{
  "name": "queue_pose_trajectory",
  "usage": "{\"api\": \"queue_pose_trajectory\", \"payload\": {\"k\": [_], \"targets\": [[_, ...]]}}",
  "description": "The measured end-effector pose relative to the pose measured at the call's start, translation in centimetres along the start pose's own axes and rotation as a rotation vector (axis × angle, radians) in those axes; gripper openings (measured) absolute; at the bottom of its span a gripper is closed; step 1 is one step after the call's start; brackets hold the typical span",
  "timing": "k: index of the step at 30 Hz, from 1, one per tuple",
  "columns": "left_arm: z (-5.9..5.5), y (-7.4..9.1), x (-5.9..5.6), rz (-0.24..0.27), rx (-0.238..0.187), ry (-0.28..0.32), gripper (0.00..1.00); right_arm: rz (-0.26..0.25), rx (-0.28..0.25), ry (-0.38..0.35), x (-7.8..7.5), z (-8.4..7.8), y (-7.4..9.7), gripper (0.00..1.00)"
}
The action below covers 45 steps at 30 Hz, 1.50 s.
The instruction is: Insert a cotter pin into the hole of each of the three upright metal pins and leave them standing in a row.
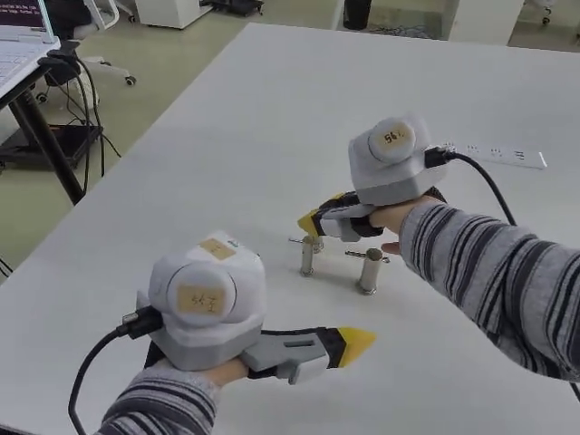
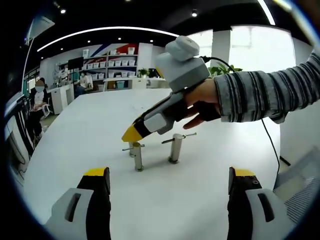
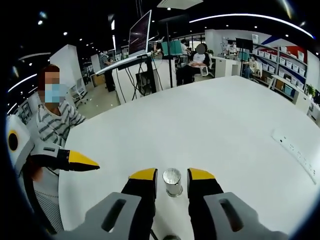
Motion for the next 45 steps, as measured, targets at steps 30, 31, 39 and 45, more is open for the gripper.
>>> {"api": "queue_pose_trajectory", "payload": {"k": [30,31,39,45], "targets": [[-0.4,0.1,0.2,0.002,0.019,0.02,0.95,-0.106,0.067,0.045,-3.2,-2.5,5.4,0.08],[-0.4,0.1,0.1,0.0,0.017,0.021,0.95,-0.113,0.071,0.045,-3.4,-2.8,5.8,0.08],[-0.1,0.0,-0.2,-0.008,0.008,0.02,0.95,-0.162,0.099,0.02,-4.9,-5.5,9.3,0.08],[-0.2,0.0,-0.2,-0.009,0.011,0.027,0.95,-0.185,0.117,-0.007,-4.8,-7.4,11.3,0.08]]}}
Point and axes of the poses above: the centre of the closed fingertips' face, and the gripper's own axes: y roughly backward along the fingers, x roughly to its left, z roughly out of its top, the point moved 2 cm from there along y, roughly backward along the fingers, and after that the axes turned 1 degree about z, right-handed, at the moved point
